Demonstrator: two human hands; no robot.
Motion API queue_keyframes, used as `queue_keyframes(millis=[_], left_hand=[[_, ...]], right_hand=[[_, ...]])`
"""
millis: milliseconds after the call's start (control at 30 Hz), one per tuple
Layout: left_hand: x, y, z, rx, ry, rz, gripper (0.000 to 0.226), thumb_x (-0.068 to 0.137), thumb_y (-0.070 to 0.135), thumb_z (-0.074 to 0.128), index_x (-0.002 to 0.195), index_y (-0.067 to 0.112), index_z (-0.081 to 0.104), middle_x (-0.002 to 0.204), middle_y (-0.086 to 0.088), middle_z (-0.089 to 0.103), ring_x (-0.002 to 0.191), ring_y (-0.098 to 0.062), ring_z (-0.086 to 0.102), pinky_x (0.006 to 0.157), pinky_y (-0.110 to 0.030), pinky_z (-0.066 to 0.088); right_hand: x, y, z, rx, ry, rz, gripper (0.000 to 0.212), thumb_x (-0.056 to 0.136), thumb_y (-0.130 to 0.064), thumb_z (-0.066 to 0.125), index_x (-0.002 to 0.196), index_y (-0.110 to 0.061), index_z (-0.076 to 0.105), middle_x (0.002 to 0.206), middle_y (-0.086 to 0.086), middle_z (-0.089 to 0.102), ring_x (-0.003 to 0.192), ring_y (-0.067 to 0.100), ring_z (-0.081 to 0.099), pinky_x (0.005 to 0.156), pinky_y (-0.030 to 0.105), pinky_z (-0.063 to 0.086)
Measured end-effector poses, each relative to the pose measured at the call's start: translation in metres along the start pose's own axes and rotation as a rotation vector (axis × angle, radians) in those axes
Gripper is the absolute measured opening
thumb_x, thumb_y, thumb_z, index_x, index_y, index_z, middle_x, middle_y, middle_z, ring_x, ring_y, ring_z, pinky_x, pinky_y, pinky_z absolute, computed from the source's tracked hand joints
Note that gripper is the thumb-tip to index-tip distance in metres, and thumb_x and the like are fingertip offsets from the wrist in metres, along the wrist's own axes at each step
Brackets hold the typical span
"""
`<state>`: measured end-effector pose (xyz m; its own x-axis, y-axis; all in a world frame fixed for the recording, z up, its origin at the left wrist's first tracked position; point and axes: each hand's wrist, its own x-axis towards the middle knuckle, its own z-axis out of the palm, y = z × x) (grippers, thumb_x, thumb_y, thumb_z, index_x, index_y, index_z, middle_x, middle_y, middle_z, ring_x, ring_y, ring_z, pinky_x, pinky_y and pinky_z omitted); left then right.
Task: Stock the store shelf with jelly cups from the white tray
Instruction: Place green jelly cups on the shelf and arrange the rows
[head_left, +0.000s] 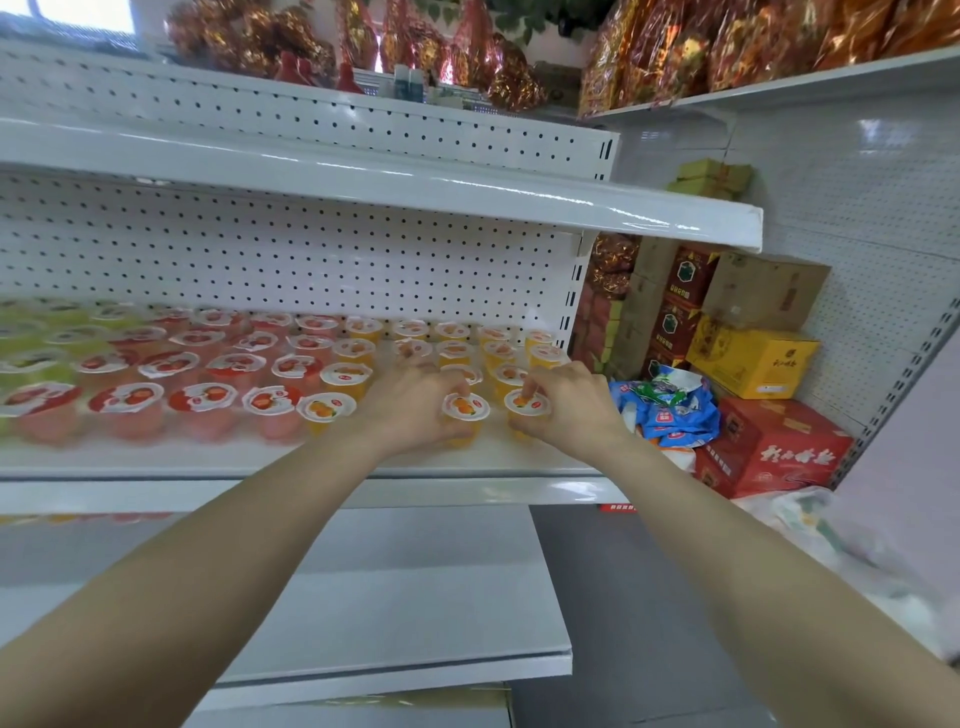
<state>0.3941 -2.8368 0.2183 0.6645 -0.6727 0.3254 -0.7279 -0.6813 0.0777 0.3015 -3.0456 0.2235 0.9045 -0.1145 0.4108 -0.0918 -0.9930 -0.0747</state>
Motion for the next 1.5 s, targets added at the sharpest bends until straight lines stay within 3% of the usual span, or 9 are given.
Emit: queue_keyframes(millis=[133,300,433,633,900,1133,1500], left_hand=[[-0.003,0.003,0.001,-0.014,0.028,0.0,0.051,0.075,0.067,0.063,0.115,0.036,0.059,0.112,0.002,0.066,0.119,-0.021,0.05,0.111,-0.043,0.024],[-0.006,0.003,-0.004,0.02,0.029,0.031,0.059,0.074,0.07,0.061,0.121,0.035,0.058,0.12,0.002,0.063,0.122,-0.02,0.047,0.111,-0.042,0.027],[-0.015,-0.001,-0.02,0.028,0.117,0.092,0.063,0.084,0.068,0.052,0.134,0.029,0.055,0.13,-0.002,0.06,0.123,-0.025,0.048,0.106,-0.041,0.035],[-0.026,-0.021,-0.05,0.135,0.215,0.171,0.046,0.091,0.052,0.055,0.126,0.023,0.06,0.123,-0.001,0.063,0.115,-0.025,0.053,0.096,-0.035,0.041],[-0.054,-0.029,-0.084,0.334,0.332,0.3,0.041,0.081,0.038,0.072,0.115,0.015,0.067,0.101,-0.006,0.069,0.096,-0.03,0.061,0.083,-0.035,0.05],[-0.107,-0.019,-0.122,0.489,0.29,0.253,0.044,0.084,0.041,0.068,0.122,0.018,0.062,0.11,-0.005,0.066,0.103,-0.029,0.058,0.088,-0.039,0.049],[-0.22,0.056,-0.164,0.626,0.244,0.152,0.046,0.087,0.045,0.064,0.125,0.018,0.058,0.117,-0.009,0.065,0.105,-0.033,0.058,0.088,-0.046,0.051]], right_hand=[[-0.001,0.001,0.002,0.009,0.014,0.008,0.034,0.079,-0.054,0.067,0.098,-0.027,0.058,0.104,-0.001,0.065,0.111,0.024,0.048,0.084,0.037,0.034],[-0.002,0.002,-0.005,-0.006,-0.022,-0.026,0.04,0.081,-0.063,0.062,0.101,-0.027,0.062,0.104,-0.001,0.066,0.113,0.023,0.047,0.086,0.038,0.033],[0.002,-0.001,-0.016,-0.014,0.081,-0.119,0.037,0.095,-0.053,0.05,0.114,-0.026,0.066,0.118,0.0,0.066,0.118,0.025,0.05,0.092,0.041,0.036],[0.009,-0.021,-0.032,-0.173,0.204,-0.327,0.043,0.095,-0.043,0.041,0.121,-0.017,0.064,0.11,0.005,0.065,0.1,0.03,0.059,0.081,0.041,0.038],[0.013,-0.055,-0.046,-0.293,0.208,-0.509,0.046,0.096,-0.047,0.039,0.128,-0.018,0.055,0.114,0.005,0.06,0.1,0.03,0.056,0.086,0.044,0.039],[-0.004,-0.079,-0.06,-0.236,0.24,-0.65,0.048,0.095,-0.048,0.037,0.132,-0.02,0.051,0.114,0.006,0.059,0.099,0.031,0.057,0.086,0.045,0.041],[-0.073,-0.079,-0.108,-0.196,0.263,-0.816,0.051,0.098,-0.052,0.033,0.136,-0.022,0.047,0.124,0.005,0.056,0.107,0.029,0.053,0.092,0.044,0.037]])
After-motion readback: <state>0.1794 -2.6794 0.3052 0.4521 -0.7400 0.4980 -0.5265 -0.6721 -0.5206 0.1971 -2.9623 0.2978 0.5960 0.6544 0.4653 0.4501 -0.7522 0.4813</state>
